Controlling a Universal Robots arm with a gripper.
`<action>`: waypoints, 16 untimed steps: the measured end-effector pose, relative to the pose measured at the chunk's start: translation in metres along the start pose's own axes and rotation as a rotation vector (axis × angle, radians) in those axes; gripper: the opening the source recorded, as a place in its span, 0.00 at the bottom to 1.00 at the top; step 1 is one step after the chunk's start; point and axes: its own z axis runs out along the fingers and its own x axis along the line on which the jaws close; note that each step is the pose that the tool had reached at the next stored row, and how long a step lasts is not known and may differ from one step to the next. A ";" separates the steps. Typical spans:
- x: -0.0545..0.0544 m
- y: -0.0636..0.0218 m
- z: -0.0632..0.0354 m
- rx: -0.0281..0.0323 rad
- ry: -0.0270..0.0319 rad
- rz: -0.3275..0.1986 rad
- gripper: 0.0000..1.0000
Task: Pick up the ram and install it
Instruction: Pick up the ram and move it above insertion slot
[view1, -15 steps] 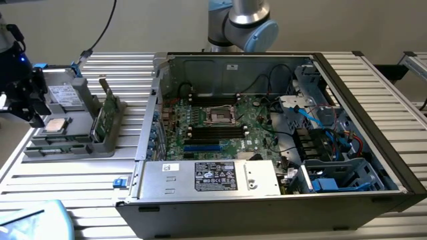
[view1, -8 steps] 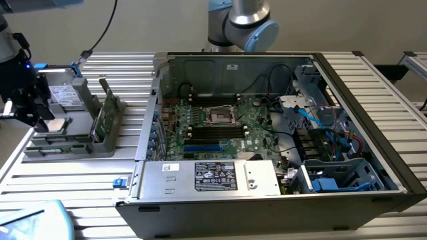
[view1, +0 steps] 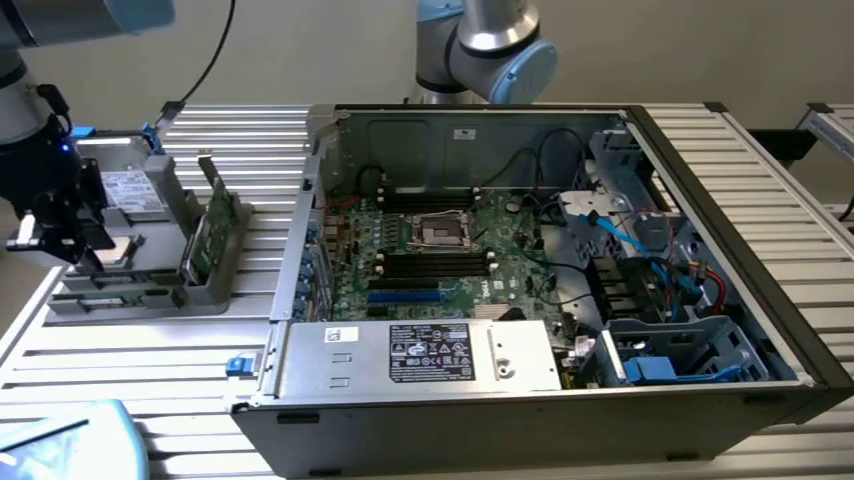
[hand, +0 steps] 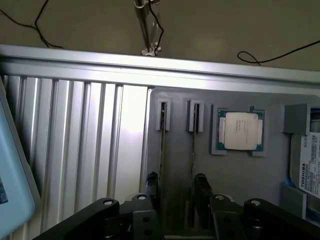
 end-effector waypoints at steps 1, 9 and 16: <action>0.000 -0.0001 0.0019 -0.0001 0.0000 0.000 0.43; 0.004 -0.0024 0.0163 -0.0001 0.0002 -0.002 0.43; 0.008 -0.0067 0.0289 -0.0001 0.0003 -0.005 0.43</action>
